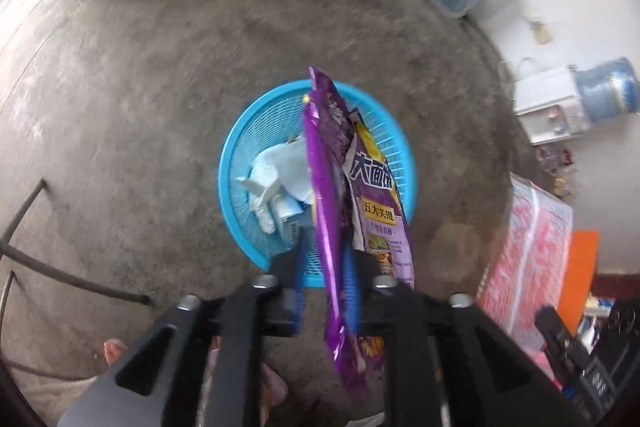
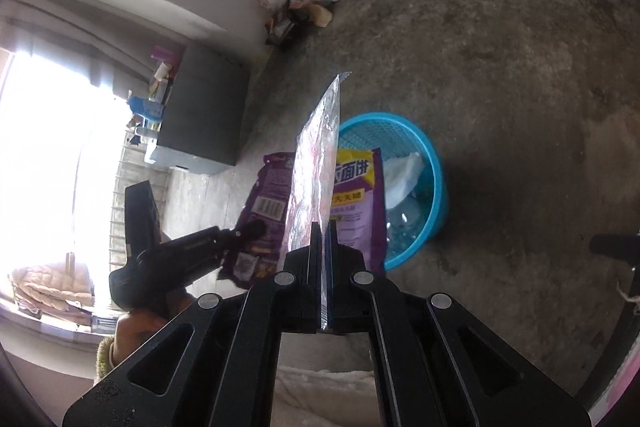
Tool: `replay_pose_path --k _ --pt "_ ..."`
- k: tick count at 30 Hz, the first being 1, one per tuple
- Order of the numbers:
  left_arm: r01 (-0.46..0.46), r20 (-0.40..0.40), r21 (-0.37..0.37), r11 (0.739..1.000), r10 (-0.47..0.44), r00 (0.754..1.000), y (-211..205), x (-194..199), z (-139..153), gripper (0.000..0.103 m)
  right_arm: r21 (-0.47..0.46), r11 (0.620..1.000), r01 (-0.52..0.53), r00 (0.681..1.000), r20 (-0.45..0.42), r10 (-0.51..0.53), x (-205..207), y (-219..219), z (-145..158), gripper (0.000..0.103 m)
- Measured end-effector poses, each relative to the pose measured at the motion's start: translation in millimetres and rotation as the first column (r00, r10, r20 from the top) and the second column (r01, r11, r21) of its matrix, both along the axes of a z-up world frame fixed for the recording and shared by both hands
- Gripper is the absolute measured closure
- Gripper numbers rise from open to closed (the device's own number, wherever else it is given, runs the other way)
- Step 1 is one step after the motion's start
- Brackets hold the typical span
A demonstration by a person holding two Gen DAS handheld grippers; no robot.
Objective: Collect trash
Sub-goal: 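Carry the purple bag with the left tool over the wastebasket while the right tool carries the clear bag, then open both tools above the wastebasket to drop the purple and clear bags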
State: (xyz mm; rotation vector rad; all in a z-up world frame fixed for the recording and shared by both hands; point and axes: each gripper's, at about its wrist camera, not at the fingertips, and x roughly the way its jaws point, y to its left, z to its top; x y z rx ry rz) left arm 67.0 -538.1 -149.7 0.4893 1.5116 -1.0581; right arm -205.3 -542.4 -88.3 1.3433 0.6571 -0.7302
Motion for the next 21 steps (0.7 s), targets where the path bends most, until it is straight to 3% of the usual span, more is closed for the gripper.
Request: replay_pose_path --k 5,11,12,13,14,15,19,21 --pt "-0.063 0.009 -0.012 0.998 0.063 0.998 5 9 2 0.052 0.111 0.993 -0.028 1.0 0.001 0.028 21 -9 -49 0.103" --pt "-0.083 0.077 -0.093 0.992 0.091 0.993 31 26 44 0.047 0.243 0.967 -0.074 0.997 0.013 0.073 64 -31 -118 0.097" --pt "-0.085 0.084 -0.11 0.99 0.094 0.992 36 28 53 0.046 0.26 0.962 -0.08 0.995 -0.03 0.091 72 -33 -133 0.092" --pt "-0.085 0.094 -0.134 0.987 0.098 0.991 45 30 65 0.045 0.269 0.96 -0.082 0.988 -0.103 0.113 79 -35 -146 0.077" --pt "-0.083 0.102 -0.15 0.985 0.099 0.99 50 34 72 0.043 0.277 0.957 -0.081 0.979 -0.157 0.128 83 -35 -155 0.071" --pt "-0.084 0.113 -0.167 0.982 0.103 0.988 57 35 81 0.041 0.283 0.957 -0.069 0.97 -0.207 0.131 83 -36 -162 0.071" --pt "-0.079 0.17 -0.24 0.968 0.122 0.978 92 39 121 0.037 0.246 0.969 -0.023 0.976 -0.204 0.075 66 -27 -148 0.061" --pt "-0.068 0.196 -0.264 0.962 0.122 0.973 106 38 134 0.036 0.204 0.979 -0.021 0.972 -0.224 0.067 56 -20 -132 0.06"
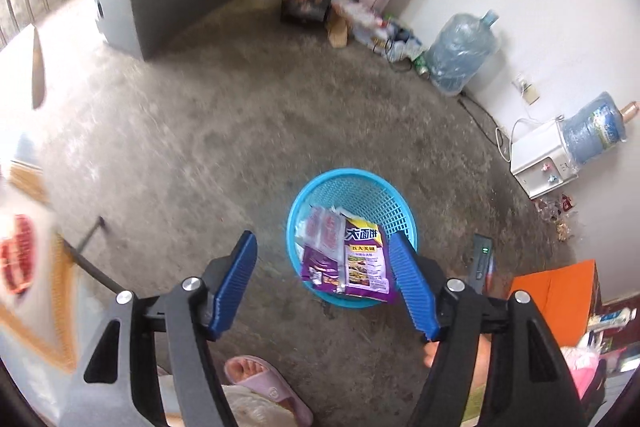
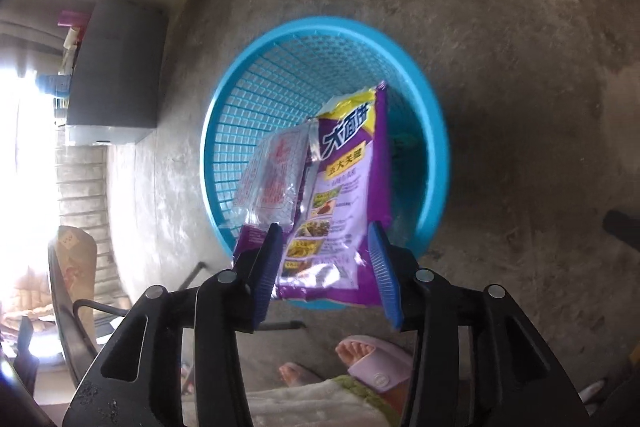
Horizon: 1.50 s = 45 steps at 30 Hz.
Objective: Collect trash
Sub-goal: 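Open both tools above the wastebasket to drop the purple and clear bags, then turn both tools back toward the table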
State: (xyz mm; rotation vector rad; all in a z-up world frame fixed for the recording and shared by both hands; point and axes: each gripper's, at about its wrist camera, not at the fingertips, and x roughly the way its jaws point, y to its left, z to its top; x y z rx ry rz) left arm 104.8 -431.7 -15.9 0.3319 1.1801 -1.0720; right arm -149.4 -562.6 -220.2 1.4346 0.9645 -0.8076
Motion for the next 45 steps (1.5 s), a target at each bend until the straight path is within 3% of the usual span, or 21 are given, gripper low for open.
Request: replay_pose_path --k 7,11,16,20,26,30,34,42,45 --pt "-0.026 0.08 -0.08 0.996 0.032 0.996 68 -13 35 0.034 -0.13 0.991 -0.011 0.999 -0.045 0.005 -29 23 57 0.059" --pt "-0.04 0.134 -0.137 0.99 0.059 0.989 114 -15 51 0.029 -0.175 0.982 -0.068 0.997 -0.034 0.063 -13 41 81 0.057" --pt "-0.121 0.195 -0.129 0.984 0.145 0.97 172 2 67 0.029 -0.252 0.958 -0.138 0.99 -0.009 0.14 9 62 111 0.051" --pt "-0.183 0.246 -0.204 0.962 0.232 0.941 229 10 93 0.029 -0.317 0.924 -0.215 0.973 0.009 0.23 32 79 143 0.051" --pt "-0.314 0.307 -0.3 0.901 0.402 0.862 322 23 130 0.029 -0.427 0.853 -0.301 0.926 0.084 0.369 63 98 191 0.05" --pt "-0.41 0.346 -0.348 0.843 0.522 0.78 381 38 148 0.029 -0.465 0.813 -0.351 0.871 0.157 0.466 93 115 215 0.049" --pt "-0.513 0.324 -0.398 0.761 0.639 0.697 434 60 150 0.028 -0.476 0.77 -0.425 0.797 0.207 0.567 136 138 229 0.049" --pt "-0.638 0.232 -0.429 0.64 0.76 0.607 490 104 115 0.029 -0.463 0.677 -0.572 0.616 0.302 0.728 236 199 245 0.049" --pt "-0.67 0.177 -0.447 0.593 0.793 0.583 505 129 103 0.029 -0.445 0.641 -0.626 0.548 0.334 0.767 280 229 250 0.048"
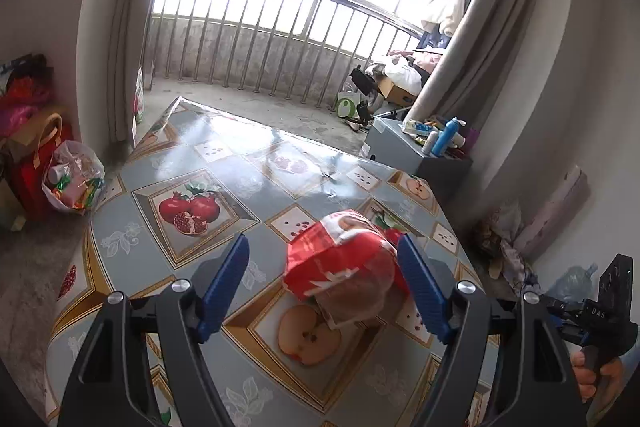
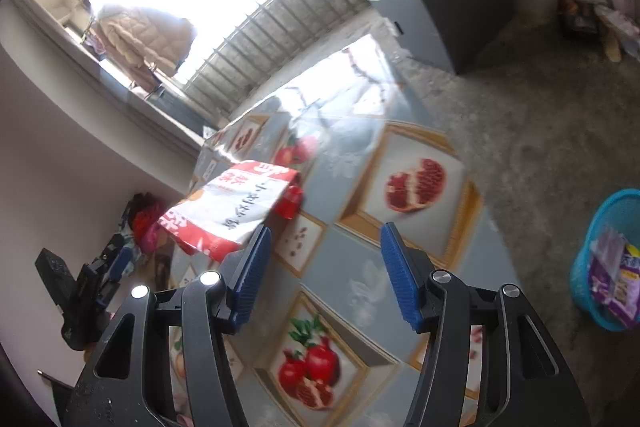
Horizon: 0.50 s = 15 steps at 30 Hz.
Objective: Collect trash
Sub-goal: 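Turn both tools back toward the table, then grasp the red-white bread bag with the left tool while the right tool grasps the red-white candy bag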
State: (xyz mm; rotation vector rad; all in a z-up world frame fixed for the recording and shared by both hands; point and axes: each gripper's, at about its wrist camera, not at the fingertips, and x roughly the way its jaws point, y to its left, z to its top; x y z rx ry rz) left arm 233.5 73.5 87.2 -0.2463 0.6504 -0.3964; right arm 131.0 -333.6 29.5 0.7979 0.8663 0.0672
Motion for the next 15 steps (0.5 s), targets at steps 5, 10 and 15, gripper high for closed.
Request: replay_pose_path --k 5,10,15 --pt "-0.031 -0.122 -0.092 0.995 0.02 0.992 9 58 -32 0.051 0.09 0.991 -0.095 0.995 -0.002 0.095 78 35 -12 0.049" --pt "-0.015 -0.308 -0.114 0.993 -0.021 0.951 -1 106 -78 0.075 0.187 0.975 -0.123 0.988 -0.072 0.138 137 57 -44 0.05" --pt "0.056 -0.393 -0.13 0.99 -0.103 0.914 -21 109 -103 0.085 0.278 0.951 -0.131 0.97 -0.164 0.181 153 65 -77 0.055"
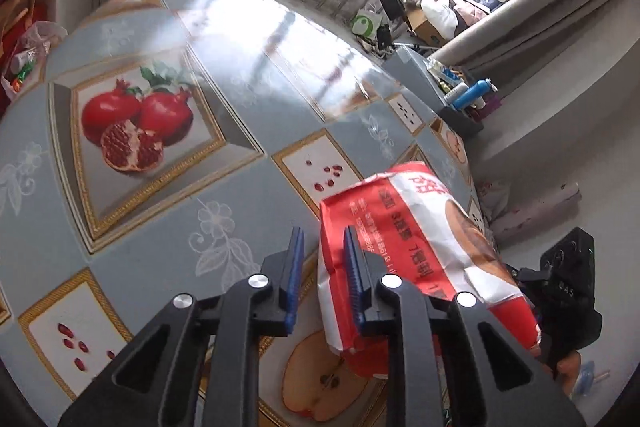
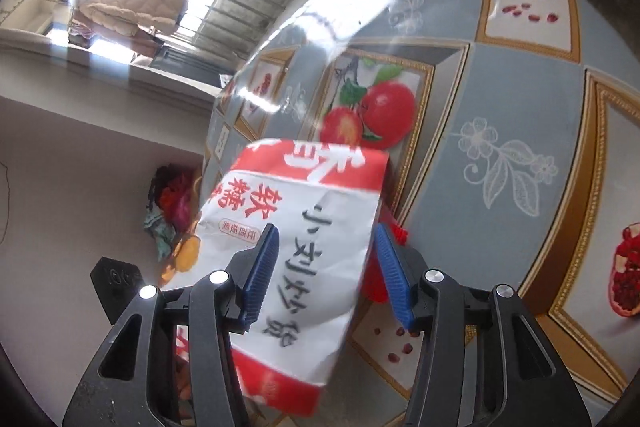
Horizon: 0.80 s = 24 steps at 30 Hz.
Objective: Collect trash
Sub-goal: 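Grasp the red-white bread bag with the left tool while the right tool grasps the red-white candy bag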
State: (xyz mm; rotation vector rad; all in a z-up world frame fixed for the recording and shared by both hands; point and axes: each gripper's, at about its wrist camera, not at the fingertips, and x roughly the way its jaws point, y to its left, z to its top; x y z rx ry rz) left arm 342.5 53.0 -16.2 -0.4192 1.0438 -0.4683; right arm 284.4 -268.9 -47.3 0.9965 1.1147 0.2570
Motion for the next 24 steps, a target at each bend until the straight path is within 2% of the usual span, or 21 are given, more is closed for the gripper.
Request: replay_pose_path --k 9,13,18,24 --pt "0.093 -0.029 -0.03 0.995 -0.094 0.995 -22 -51 2 0.088 0.032 0.997 -0.065 0.998 -0.024 0.066 -32 -16 3 0.055" --pt "0.145 -0.065 -0.082 0.986 -0.15 0.987 -34 -86 2 0.088 0.036 0.993 -0.109 0.993 -0.043 0.111 -51 -33 9 0.055" --pt "0.255 -0.093 -0.127 0.959 -0.267 0.959 -61 -138 1 0.088 0.072 0.982 -0.175 0.982 -0.054 0.179 -64 -55 6 0.055" --pt "0.34 -0.124 -0.184 0.922 -0.365 0.923 -95 -183 -1 0.088 0.1 0.97 -0.221 0.974 -0.026 0.225 -72 -68 7 0.055"
